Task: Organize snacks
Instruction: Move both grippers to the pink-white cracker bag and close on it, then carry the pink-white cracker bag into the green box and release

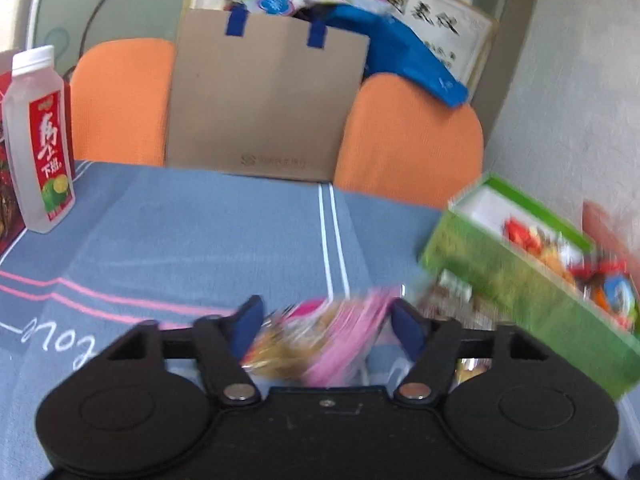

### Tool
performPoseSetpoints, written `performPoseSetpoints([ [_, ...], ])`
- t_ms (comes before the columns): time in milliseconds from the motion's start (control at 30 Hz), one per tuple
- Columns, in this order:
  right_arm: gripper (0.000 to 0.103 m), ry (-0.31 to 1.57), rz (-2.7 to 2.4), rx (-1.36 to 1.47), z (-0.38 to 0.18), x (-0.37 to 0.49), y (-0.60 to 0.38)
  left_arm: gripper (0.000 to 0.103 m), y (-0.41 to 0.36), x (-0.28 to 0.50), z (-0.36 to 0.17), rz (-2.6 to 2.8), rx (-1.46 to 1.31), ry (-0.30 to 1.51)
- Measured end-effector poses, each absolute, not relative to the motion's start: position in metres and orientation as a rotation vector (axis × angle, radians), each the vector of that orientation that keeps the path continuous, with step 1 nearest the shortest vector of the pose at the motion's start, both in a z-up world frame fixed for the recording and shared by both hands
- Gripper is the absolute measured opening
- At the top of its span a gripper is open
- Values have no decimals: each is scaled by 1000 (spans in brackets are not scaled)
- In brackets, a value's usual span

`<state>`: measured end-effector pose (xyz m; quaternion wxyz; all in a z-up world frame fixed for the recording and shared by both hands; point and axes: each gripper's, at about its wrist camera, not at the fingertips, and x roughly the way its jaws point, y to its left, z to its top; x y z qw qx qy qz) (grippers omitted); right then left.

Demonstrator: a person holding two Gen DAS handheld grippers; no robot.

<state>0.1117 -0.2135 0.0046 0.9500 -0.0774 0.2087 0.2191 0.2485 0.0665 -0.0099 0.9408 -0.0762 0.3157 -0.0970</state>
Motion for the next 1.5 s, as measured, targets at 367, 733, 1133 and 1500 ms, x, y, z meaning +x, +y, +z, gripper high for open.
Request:
performPoseSetpoints([
  [367, 103, 487, 562, -93, -10, 101, -202, 102, 56, 143, -20, -398, -252, 647],
  [733, 103, 528, 654, -188, -24, 115, -150, 103, 57, 118, -4, -361, -419, 607],
  [1133, 72, 547, 594, -235, -28, 134, -124, 103, 51, 154, -23, -398, -424, 706],
  [1500, 30, 563, 586, -230, -29, 128, -130, 96, 43, 145, -24, -417, -401, 709],
])
